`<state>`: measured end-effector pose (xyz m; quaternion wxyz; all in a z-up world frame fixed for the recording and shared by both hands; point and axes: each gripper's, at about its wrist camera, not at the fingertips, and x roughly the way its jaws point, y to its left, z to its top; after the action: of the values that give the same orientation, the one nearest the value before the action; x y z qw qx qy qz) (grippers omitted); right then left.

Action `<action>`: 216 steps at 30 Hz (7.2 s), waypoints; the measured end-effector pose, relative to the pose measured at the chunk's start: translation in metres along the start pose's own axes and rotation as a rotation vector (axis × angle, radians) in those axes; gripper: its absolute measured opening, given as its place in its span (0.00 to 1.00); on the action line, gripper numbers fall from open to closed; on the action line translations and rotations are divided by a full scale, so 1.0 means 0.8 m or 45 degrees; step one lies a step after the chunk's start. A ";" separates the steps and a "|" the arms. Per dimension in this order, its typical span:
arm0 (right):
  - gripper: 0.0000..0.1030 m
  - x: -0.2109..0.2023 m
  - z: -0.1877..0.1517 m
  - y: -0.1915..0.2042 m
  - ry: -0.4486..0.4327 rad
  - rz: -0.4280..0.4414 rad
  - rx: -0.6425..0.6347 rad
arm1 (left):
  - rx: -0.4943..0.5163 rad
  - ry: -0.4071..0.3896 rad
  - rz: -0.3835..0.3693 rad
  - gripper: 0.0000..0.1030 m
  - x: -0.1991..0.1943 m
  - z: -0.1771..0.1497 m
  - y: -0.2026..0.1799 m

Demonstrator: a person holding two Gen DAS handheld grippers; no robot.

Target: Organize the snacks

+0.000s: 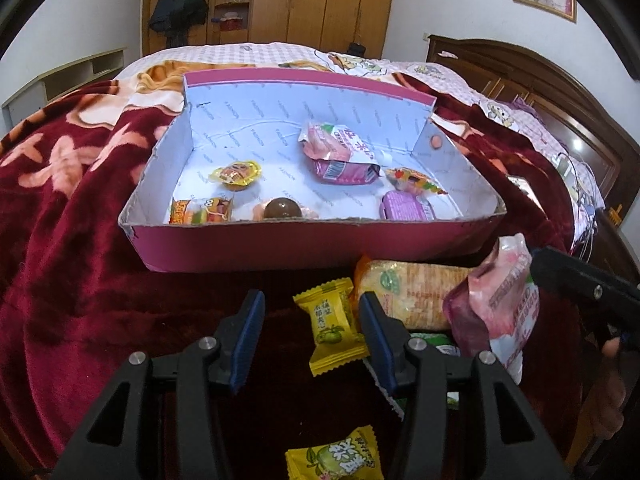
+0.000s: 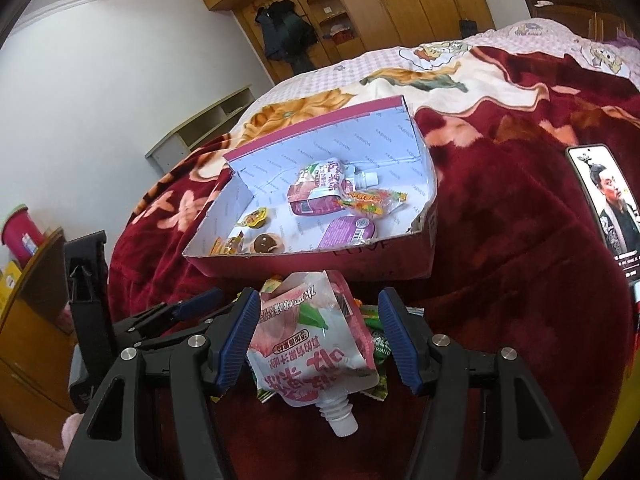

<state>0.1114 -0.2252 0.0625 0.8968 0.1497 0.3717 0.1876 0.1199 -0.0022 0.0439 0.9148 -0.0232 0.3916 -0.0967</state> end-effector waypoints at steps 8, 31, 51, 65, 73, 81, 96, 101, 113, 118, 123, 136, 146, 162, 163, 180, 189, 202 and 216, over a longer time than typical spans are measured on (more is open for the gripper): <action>0.61 0.001 -0.003 -0.006 0.002 0.004 0.024 | -0.009 -0.018 -0.058 0.30 0.003 -0.003 -0.005; 0.61 -0.015 -0.011 0.026 -0.017 0.032 -0.054 | -0.052 -0.080 0.021 0.20 -0.040 -0.007 0.026; 0.61 0.002 -0.050 0.085 0.128 0.137 -0.177 | -0.056 -0.057 0.091 0.23 -0.041 -0.040 0.047; 0.61 -0.016 -0.042 0.069 -0.003 -0.127 -0.273 | -0.057 -0.056 0.095 0.24 -0.038 -0.040 0.048; 0.89 0.008 -0.044 0.066 0.000 -0.234 -0.351 | -0.061 -0.054 0.094 0.24 -0.037 -0.039 0.048; 0.87 0.030 -0.046 0.050 0.046 -0.254 -0.298 | -0.079 -0.044 0.088 0.24 -0.035 -0.039 0.050; 0.75 0.022 -0.049 0.036 0.025 -0.167 -0.208 | -0.023 -0.081 0.134 0.25 -0.040 -0.042 0.040; 0.74 0.011 -0.047 0.042 -0.010 -0.137 -0.216 | -0.032 -0.092 0.121 0.23 -0.046 -0.040 0.040; 0.75 -0.008 -0.043 0.049 -0.083 -0.075 -0.226 | -0.069 -0.138 0.084 0.21 -0.064 -0.034 0.043; 0.75 -0.010 -0.043 0.047 -0.089 -0.052 -0.211 | -0.085 -0.162 0.063 0.21 -0.073 -0.028 0.043; 0.75 -0.010 -0.045 0.044 -0.088 -0.034 -0.204 | -0.077 -0.187 0.062 0.21 -0.079 -0.019 0.041; 0.75 -0.019 -0.039 0.040 -0.110 -0.019 -0.191 | -0.004 -0.240 0.090 0.21 -0.054 0.042 0.033; 0.75 -0.017 -0.032 0.030 -0.097 -0.025 -0.147 | 0.028 -0.243 0.099 0.21 -0.016 0.085 0.032; 0.75 -0.010 -0.009 0.025 -0.094 -0.067 -0.128 | -0.043 -0.106 0.125 0.21 0.070 0.107 0.061; 0.75 -0.008 -0.008 0.025 -0.094 -0.068 -0.128 | -0.047 -0.099 0.124 0.21 0.073 0.106 0.062; 0.75 0.012 0.055 0.030 -0.129 -0.102 -0.165 | 0.003 -0.097 0.164 0.36 0.083 0.099 0.053; 0.75 0.049 0.107 0.027 -0.108 -0.077 -0.149 | 0.025 -0.098 0.188 0.37 0.086 0.095 0.049; 0.75 0.125 0.148 0.008 -0.015 -0.137 -0.146 | 0.031 -0.100 0.189 0.39 0.088 0.093 0.048; 0.76 0.155 0.150 -0.010 0.015 -0.150 -0.120 | 0.031 -0.102 0.188 0.39 0.088 0.092 0.046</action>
<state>0.2811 -0.1923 0.0651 0.9102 0.0843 0.3757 0.1527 0.2263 0.0181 0.0406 0.9345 0.0132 0.3541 -0.0328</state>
